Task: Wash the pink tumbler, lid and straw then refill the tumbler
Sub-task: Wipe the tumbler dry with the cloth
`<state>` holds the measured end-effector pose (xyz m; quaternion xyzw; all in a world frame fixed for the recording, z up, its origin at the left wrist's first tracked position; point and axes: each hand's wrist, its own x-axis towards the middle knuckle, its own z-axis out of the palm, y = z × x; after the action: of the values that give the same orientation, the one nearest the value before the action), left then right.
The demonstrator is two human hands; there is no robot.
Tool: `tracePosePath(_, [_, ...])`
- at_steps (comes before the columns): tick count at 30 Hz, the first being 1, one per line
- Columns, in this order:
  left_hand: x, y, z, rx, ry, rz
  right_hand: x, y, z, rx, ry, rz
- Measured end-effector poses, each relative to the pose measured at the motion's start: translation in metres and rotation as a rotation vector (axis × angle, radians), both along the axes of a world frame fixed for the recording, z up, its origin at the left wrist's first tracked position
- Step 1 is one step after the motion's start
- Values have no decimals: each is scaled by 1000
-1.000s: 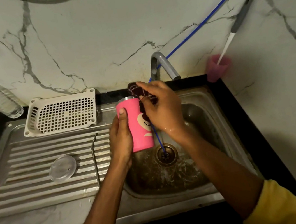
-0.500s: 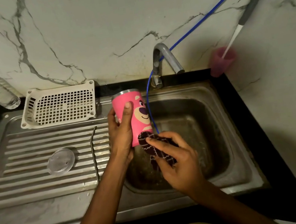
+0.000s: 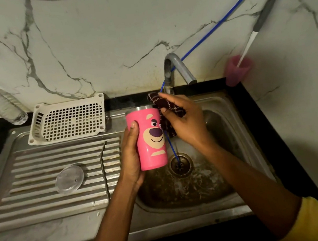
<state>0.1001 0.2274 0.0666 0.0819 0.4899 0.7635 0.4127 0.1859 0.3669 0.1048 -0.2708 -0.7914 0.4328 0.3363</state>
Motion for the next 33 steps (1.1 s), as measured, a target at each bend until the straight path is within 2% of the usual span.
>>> tracePosePath(6, [2,-2,-13,-70,136,30,32,-37,-20,-123,131,-18])
tracePosePath(10, [-2,-1,-5,-86,81,99,60,-71,-35,-42,108,54])
tracePosePath(13, [-3,-1,2,-99,192,163,74,-84,-43,4,145,87])
tracePosePath(19, [2,-5,4,-61,114,114,69,-76,-31,96,199,107])
tracePosePath(22, [5,-6,3,-115,231,43,65,-70,-27,150,177,100])
tracePosePath(26, [7,-4,8,-178,406,89,56,-60,-20,209,132,91])
tracePosePath(30, [8,-6,12,-157,382,104,37,-38,-10,107,119,75])
tracePosePath(33, [9,-7,9,-148,359,75,19,-18,-5,109,83,-56])
